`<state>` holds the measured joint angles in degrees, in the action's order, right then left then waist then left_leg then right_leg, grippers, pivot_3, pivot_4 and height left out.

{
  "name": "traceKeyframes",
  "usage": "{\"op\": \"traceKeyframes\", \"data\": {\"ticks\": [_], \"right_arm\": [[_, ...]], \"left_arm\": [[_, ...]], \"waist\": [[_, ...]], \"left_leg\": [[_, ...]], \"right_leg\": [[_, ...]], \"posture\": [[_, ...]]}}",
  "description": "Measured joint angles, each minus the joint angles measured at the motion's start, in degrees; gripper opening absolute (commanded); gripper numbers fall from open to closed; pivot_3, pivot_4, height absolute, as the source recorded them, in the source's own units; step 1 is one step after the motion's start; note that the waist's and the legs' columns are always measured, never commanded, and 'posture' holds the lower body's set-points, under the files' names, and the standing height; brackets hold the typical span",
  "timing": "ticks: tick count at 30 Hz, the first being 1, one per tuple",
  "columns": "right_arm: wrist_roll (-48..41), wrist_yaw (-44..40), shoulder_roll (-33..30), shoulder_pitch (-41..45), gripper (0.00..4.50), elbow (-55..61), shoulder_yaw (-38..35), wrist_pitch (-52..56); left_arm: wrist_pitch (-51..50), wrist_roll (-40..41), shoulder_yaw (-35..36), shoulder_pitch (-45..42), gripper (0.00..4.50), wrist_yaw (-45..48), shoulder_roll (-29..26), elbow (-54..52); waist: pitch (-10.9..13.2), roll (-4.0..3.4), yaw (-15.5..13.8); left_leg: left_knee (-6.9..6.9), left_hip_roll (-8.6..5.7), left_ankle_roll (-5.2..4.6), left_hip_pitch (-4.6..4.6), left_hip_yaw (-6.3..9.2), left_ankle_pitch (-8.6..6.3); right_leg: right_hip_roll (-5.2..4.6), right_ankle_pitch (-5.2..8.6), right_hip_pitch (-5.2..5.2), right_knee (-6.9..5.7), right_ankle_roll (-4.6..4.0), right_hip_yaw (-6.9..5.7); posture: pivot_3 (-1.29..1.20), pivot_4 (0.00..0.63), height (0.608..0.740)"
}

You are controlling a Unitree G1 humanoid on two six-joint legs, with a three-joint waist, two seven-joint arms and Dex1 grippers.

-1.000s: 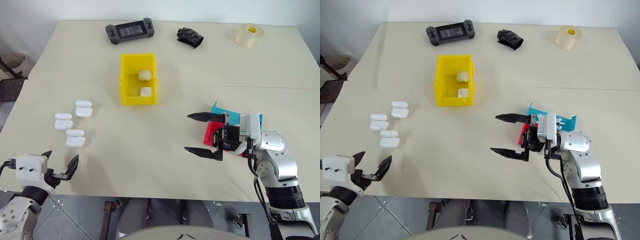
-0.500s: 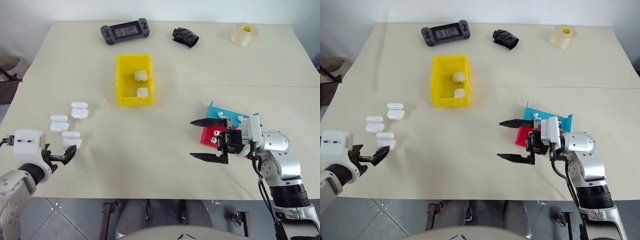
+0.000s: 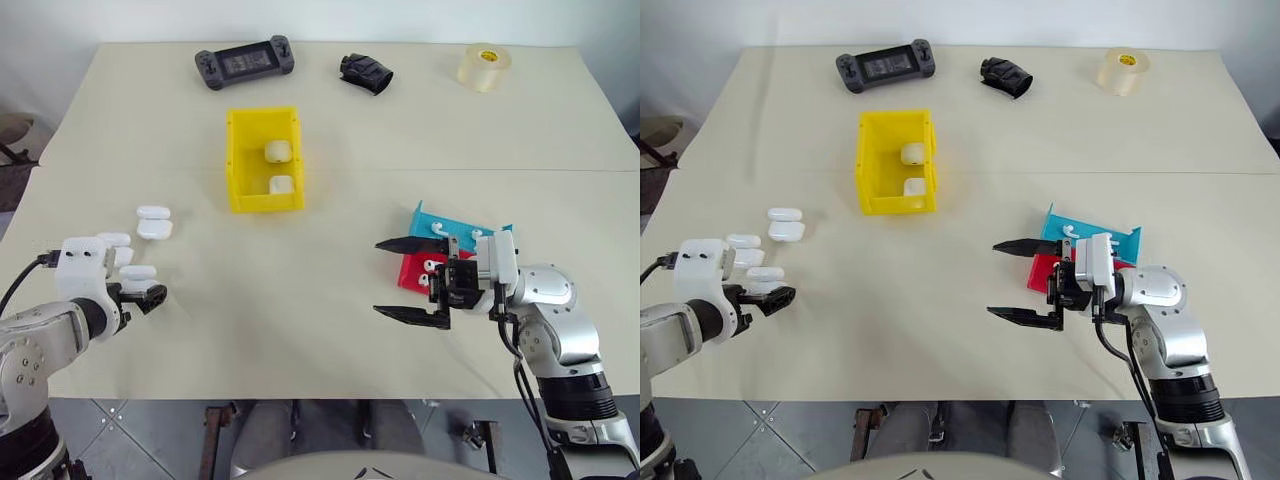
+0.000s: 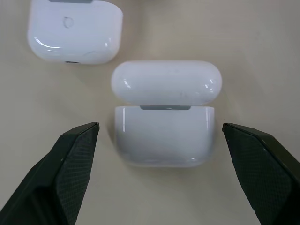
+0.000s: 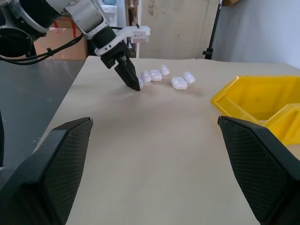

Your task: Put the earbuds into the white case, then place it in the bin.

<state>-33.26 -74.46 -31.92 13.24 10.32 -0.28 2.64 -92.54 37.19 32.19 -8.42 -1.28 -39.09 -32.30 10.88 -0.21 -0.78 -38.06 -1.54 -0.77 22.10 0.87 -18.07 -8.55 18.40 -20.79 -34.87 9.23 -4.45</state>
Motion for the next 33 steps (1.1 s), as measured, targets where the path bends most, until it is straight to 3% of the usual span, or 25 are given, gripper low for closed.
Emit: {"op": "traceKeyframes", "data": {"ticks": [16, 19, 23, 29, 33], "right_arm": [[-0.01, 2.51, 0.31, -2.71, 4.50, 2.71, 0.04, 0.00], [0.00, 2.53, 0.78, -2.67, 4.50, 2.68, 0.07, -0.12], [0.06, 2.23, 1.38, -2.18, 4.50, 1.89, 0.17, -0.34], [0.16, 1.72, 2.14, -2.08, 4.50, 0.86, 0.45, -0.61], [0.17, 1.57, 2.16, -2.08, 4.50, 0.81, 0.48, -1.11]], "left_arm": [[0.31, 14.05, 0.34, -1.85, 4.48, -15.94, 0.28, 4.06], [0.49, 18.38, 1.10, -1.03, 3.93, -19.75, 0.30, 4.05], [0.78, 24.92, 2.08, 0.71, 2.79, -24.77, 0.45, 3.63], [0.71, 32.13, 3.35, 2.42, 2.79, -30.24, -0.44, 3.75], [1.21, 31.98, 2.78, 2.21, 2.79, -26.68, -1.87, 3.55]], "waist": [[0.00, 0.00, -0.48], [-0.01, 0.00, -0.40], [-0.01, 0.00, -0.27], [-0.01, -0.01, -0.05], [-0.01, -0.01, -0.06]], "left_leg": [[-0.03, -0.01, 0.02, -0.01, -0.02, 0.00], [-0.03, 0.00, 0.02, -0.01, -0.03, 0.00], [-0.02, 0.00, 0.03, -0.02, -0.05, -0.01], [-0.02, 0.00, 0.04, -0.02, -0.09, -0.01], [-0.01, 0.00, 0.05, 0.00, -0.14, -0.01]], "right_leg": [[-0.01, 0.00, -0.04, -0.10, 0.00, 0.07], [-0.01, 0.00, -0.06, -0.11, -0.01, 0.09], [0.00, 0.01, -0.08, -0.12, -0.01, 0.12], [0.00, 0.02, -0.14, -0.18, -0.04, 0.17], [0.01, 0.03, -0.17, -0.17, -0.05, 0.17]], "posture": [[0.00, 0.150, 0.740], [0.00, 0.150, 0.740], [0.00, 0.150, 0.740], [0.00, 0.150, 0.740], [0.00, 0.150, 0.740]]}}
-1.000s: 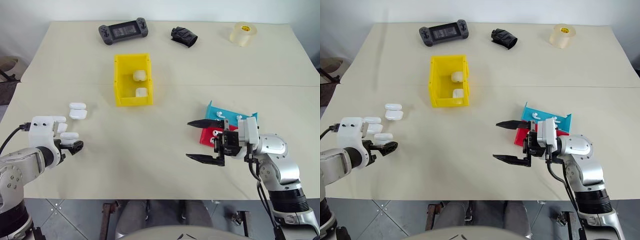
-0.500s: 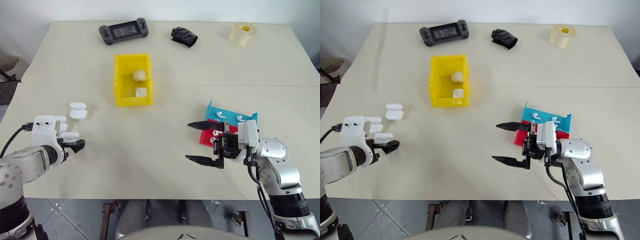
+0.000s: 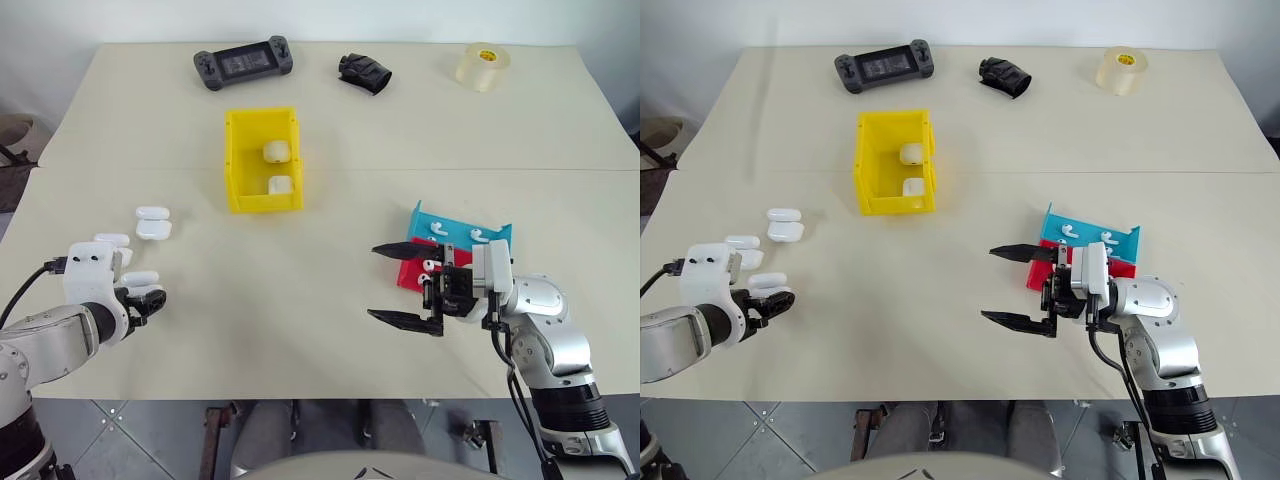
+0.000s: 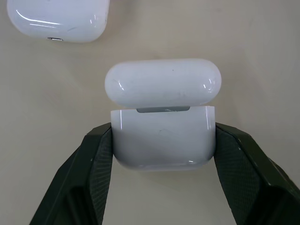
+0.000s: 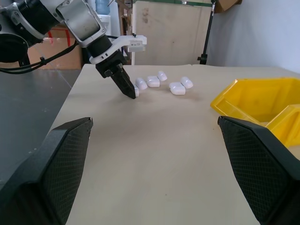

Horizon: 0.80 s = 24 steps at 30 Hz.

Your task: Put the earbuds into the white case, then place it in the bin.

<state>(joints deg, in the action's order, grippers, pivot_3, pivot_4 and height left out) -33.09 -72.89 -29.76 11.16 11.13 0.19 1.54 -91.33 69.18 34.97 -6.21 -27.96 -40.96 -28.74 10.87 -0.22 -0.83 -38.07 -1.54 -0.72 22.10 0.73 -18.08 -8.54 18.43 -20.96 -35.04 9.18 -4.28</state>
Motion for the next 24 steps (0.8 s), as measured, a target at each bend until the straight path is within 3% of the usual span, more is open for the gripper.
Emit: {"op": "traceKeyframes", "data": {"ticks": [3, 10, 16, 24], "right_arm": [[0.00, 0.05, -0.07, 0.01, 4.50, -0.06, -0.05, -0.03], [-0.07, 0.87, -3.35, -1.89, 4.50, -0.05, -3.40, 0.00], [-0.13, 1.88, -7.06, -4.70, 4.50, -0.04, -9.27, -0.09], [0.00, 4.62, -11.30, -12.11, 4.50, 0.83, -18.93, -0.40]], "left_arm": [[7.99, -3.40, -2.28, 1.40, 2.79, 10.67, -2.97, -2.55], [38.22, -16.81, -7.89, 7.72, 2.79, 45.03, -6.07, -4.69], [62.39, -23.86, -14.68, 5.17, 2.79, 72.33, -1.46, 0.18], [79.18, -30.11, -27.68, -5.06, 2.79, 90.60, 8.84, 12.98]], "waist": [[0.00, 0.00, -0.04], [0.01, -0.02, -0.17], [0.01, -0.03, -0.56], [0.01, -0.03, -0.54]], "left_leg": [[0.01, 0.00, 0.02, 0.04, -0.08, -0.01], [0.14, 0.05, 0.02, 0.07, -0.45, -0.03], [0.11, 0.12, -0.03, 0.05, -0.62, -0.02], [-0.02, 0.14, -0.22, 0.05, -1.11, -0.06]], "right_leg": [[0.00, 0.01, -0.04, 0.06, -0.01, 0.02], [0.02, 0.01, -0.11, 0.32, -0.02, 0.21], [0.05, 0.01, -0.08, 0.40, -0.02, 0.19], [0.04, -0.03, 0.00, 0.30, 0.04, 0.08]], "posture": [[0.00, 0.150, 0.740], [0.00, 0.150, 0.740], [0.00, 0.150, 0.740], [0.00, 0.150, 0.740]]}}
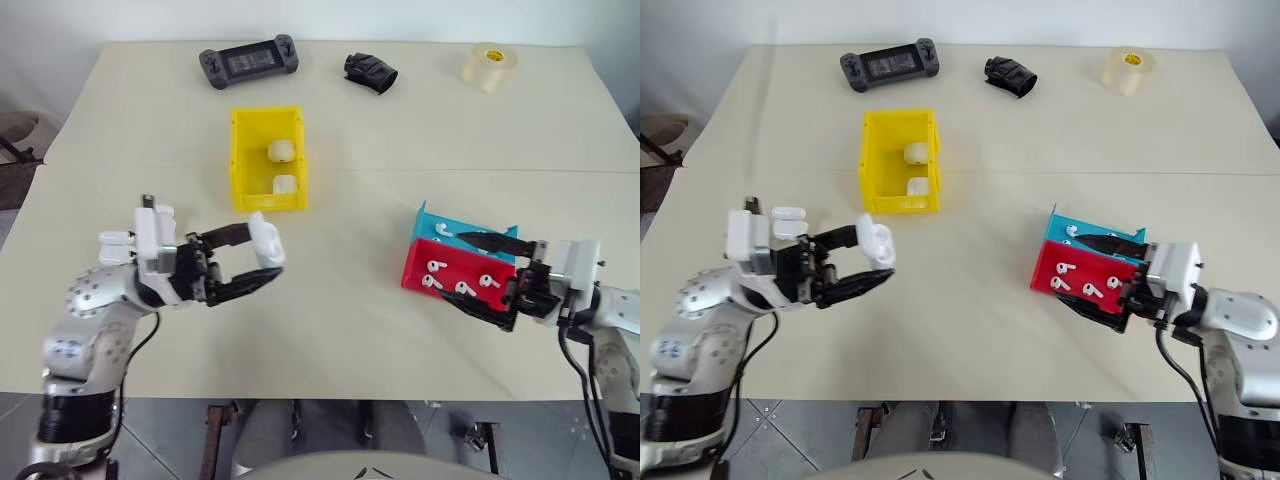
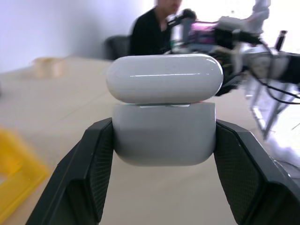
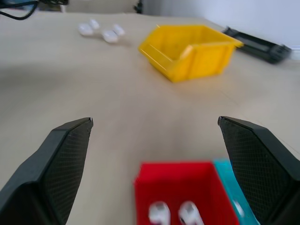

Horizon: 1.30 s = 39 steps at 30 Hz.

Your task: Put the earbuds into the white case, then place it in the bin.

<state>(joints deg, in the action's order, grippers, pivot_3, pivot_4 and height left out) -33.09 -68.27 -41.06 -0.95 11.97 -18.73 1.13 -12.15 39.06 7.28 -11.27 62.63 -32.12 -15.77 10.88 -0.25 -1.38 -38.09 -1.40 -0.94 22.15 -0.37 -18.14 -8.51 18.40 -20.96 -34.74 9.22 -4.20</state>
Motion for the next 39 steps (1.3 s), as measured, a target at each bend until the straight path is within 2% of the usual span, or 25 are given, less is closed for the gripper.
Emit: {"op": "traceKeyframes", "data": {"ticks": [6, 11, 16, 20, 23, 26, 29, 33, 39], "right_arm": [[0.28, 2.05, -3.77, -11.31, 4.50, 0.85, -12.61, 1.38], [1.21, 1.18, -4.98, -16.72, 4.50, -2.47, -18.11, 1.31], [1.77, 2.87, -8.00, -15.66, 4.50, -2.38, -16.71, 5.98], [3.20, 6.52, -15.75, -9.31, 4.50, -0.35, -9.87, 17.01], [5.49, 9.87, -21.47, 3.32, 4.50, -1.02, 0.34, 28.49], [6.92, 9.25, -23.58, 13.58, 4.50, -2.44, 8.83, 34.75], [9.95, 7.91, -24.01, 19.27, 4.50, -5.58, 15.64, 37.11], [16.04, 3.68, -22.32, 33.31, 4.50, -13.08, 27.80, 39.50], [22.25, -0.33, -18.43, 41.79, 4.50, -22.24, 34.89, 38.04]], "left_arm": [[11.58, -4.13, -10.90, -7.48, 2.79, 7.50, 15.64, 11.36], [16.12, -5.52, -13.77, -10.35, 2.79, 9.06, 21.41, 14.85], [17.70, -6.62, -15.24, -10.18, 2.79, 9.63, 22.55, 16.41], [17.89, -8.00, -16.52, -8.22, 2.79, 9.25, 22.15, 15.65], [17.88, -8.83, -17.58, -7.21, 2.79, 8.69, 21.91, 14.32], [17.87, -9.11, -18.17, -6.46, 2.79, 8.12, 21.80, 13.15], [17.79, -9.34, -18.50, -5.84, 2.79, 7.68, 21.56, 12.26], [17.70, -9.76, -18.90, -5.58, 2.79, 6.92, 20.81, 11.30], [17.70, -10.06, -19.44, -5.03, 2.79, 5.49, 20.66, 10.06]], "waist": [[-0.02, 0.02, -1.24], [-0.03, 0.02, -0.85], [-0.05, -0.02, 0.14], [-0.10, -0.11, 0.11], [-0.08, -0.17, 0.13], [-0.08, -0.26, -0.32], [-0.08, -0.27, -0.69], [-0.04, -0.33, 0.08], [-0.03, -0.36, -0.03]], "left_leg": [[-0.19, -0.08, -0.21, -0.02, -0.01, -0.04], [-0.18, -0.07, -0.23, -0.11, -0.06, -0.03], [-0.17, 0.07, -0.23, -0.15, 0.01, -0.03], [-0.20, 0.08, -0.24, -0.18, 0.36, -0.03], [-0.32, 0.10, -0.25, -0.08, 0.45, -0.02], [-0.33, 0.08, -0.24, 0.04, 0.75, -0.02], [-0.34, -0.04, -0.26, 0.26, 0.90, -0.04], [-0.41, -0.05, -0.31, 0.28, 0.73, -0.06], [-0.43, -0.04, -0.30, 0.30, 0.79, -0.06]], "right_leg": [[-0.03, -0.06, 0.30, 0.28, 0.11, -0.13], [-0.02, -0.07, 0.38, 0.34, 0.08, -0.13], [-0.02, -0.09, 0.39, 0.33, 0.06, -0.11], [-0.02, -0.11, 0.39, 0.33, 0.03, -0.09], [-0.03, -0.14, 0.35, 0.41, -0.02, -0.10], [-0.02, -0.14, 0.34, 0.63, -0.03, -0.31], [-0.04, -0.16, 0.33, 0.60, 0.02, -0.38], [-0.05, -0.20, 0.32, 0.73, 0.07, -0.33], [-0.04, -0.20, 0.31, 0.63, 0.08, -0.39]], "posture": [[0.00, 0.150, 0.740], [0.00, 0.150, 0.740], [0.00, 0.150, 0.740], [0.00, 0.150, 0.740], [0.00, 0.150, 0.740], [0.00, 0.150, 0.740], [0.00, 0.150, 0.740], [0.00, 0.150, 0.740], [0.00, 0.150, 0.740]]}}
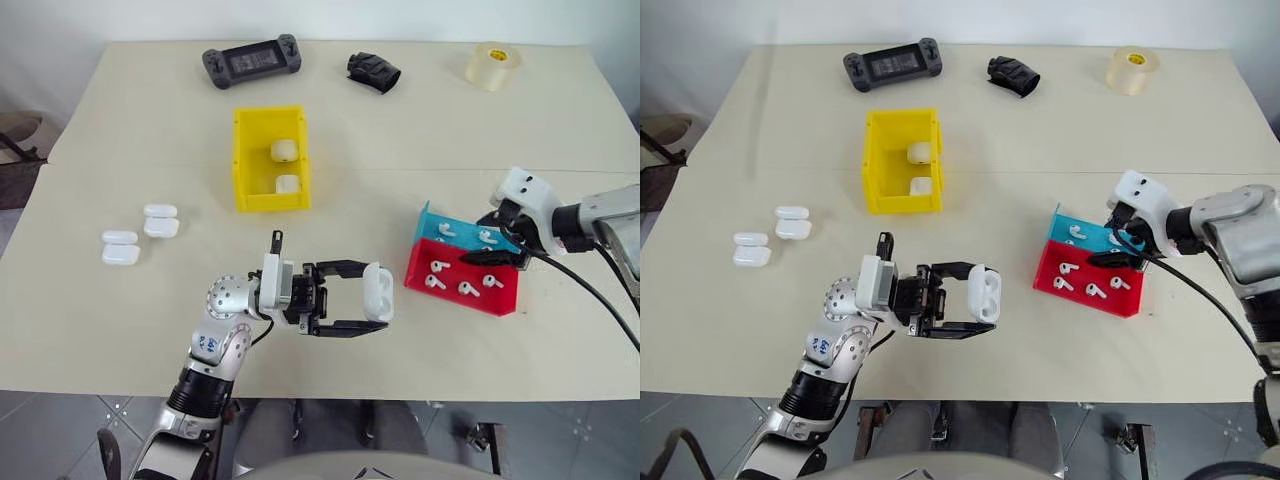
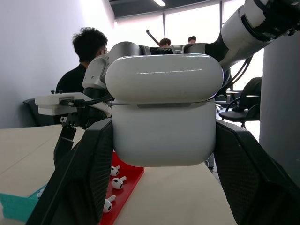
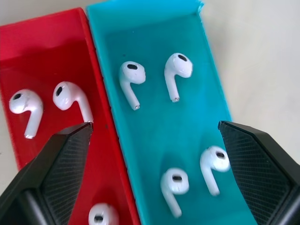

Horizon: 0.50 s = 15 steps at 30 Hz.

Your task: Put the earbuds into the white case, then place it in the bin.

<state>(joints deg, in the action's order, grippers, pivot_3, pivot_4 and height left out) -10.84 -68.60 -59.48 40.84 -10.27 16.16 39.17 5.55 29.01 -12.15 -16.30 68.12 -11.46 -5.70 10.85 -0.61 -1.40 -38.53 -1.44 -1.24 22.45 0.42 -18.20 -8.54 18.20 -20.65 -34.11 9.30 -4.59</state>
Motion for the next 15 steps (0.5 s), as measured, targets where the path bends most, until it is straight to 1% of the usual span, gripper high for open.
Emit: {"op": "traceKeyframes", "data": {"ticks": [5, 6, 8, 10, 11, 15], "right_arm": [[2.56, -2.86, 1.35, 1.79, 4.50, -3.25, 1.47, -2.60], [3.09, -3.34, 1.50, 1.78, 4.31, -3.71, 1.58, -3.12], [3.53, -4.02, 1.74, 1.77, 3.86, -4.00, 1.60, -3.43], [4.27, -4.69, 1.92, 1.77, 3.24, -3.99, 1.60, -3.97], [4.49, -5.03, 1.98, 1.77, 2.83, -3.99, 1.60, -4.12], [5.40, -6.45, 2.09, 1.77, 1.47, -4.03, 1.60, -4.57]], "left_arm": [[0.00, 0.00, -0.04, 0.69, 2.79, -1.00, -0.30, -0.55], [0.00, -0.01, -0.04, 0.73, 2.78, -1.10, -0.37, -0.55], [0.00, 0.00, -0.03, 0.73, 2.78, -1.37, -0.44, -0.55], [0.00, 0.00, -0.03, 0.73, 2.78, -1.58, -0.49, -0.55], [0.00, 0.00, -0.03, 0.73, 2.78, -1.69, -0.53, -0.55], [0.02, -0.01, 0.03, 0.72, 2.78, -1.79, -0.68, -0.54]], "waist": [[0.00, 0.00, -0.02], [0.00, 0.00, 0.00], [0.00, 0.00, 0.08], [0.00, 0.00, 0.08], [0.00, 0.00, 0.08], [0.00, 0.00, 0.04]], "left_leg": [[-0.03, 0.00, -0.01, 0.00, 0.01, -0.01], [-0.03, 0.00, -0.01, 0.00, 0.01, 0.00], [-0.04, 0.00, -0.01, -0.01, -0.02, 0.00], [-0.04, 0.02, -0.01, -0.01, -0.02, 0.00], [-0.04, 0.02, 0.00, -0.02, -0.02, 0.00], [-0.06, 0.01, 0.00, -0.01, -0.01, -0.01]], "right_leg": [[0.00, -0.01, 0.00, -0.02, 0.02, -0.02], [0.01, -0.01, 0.00, -0.02, 0.02, -0.02], [0.01, -0.01, 0.00, -0.02, 0.02, -0.02], [0.02, -0.01, -0.01, -0.04, 0.02, -0.01], [0.02, -0.01, -0.01, -0.05, 0.02, -0.01], [0.01, -0.01, -0.01, -0.05, 0.02, -0.01]], "posture": [[0.00, 0.150, 0.740], [0.00, 0.150, 0.740], [0.00, 0.150, 0.740], [0.00, 0.150, 0.740], [0.00, 0.150, 0.740], [0.00, 0.150, 0.740]]}}
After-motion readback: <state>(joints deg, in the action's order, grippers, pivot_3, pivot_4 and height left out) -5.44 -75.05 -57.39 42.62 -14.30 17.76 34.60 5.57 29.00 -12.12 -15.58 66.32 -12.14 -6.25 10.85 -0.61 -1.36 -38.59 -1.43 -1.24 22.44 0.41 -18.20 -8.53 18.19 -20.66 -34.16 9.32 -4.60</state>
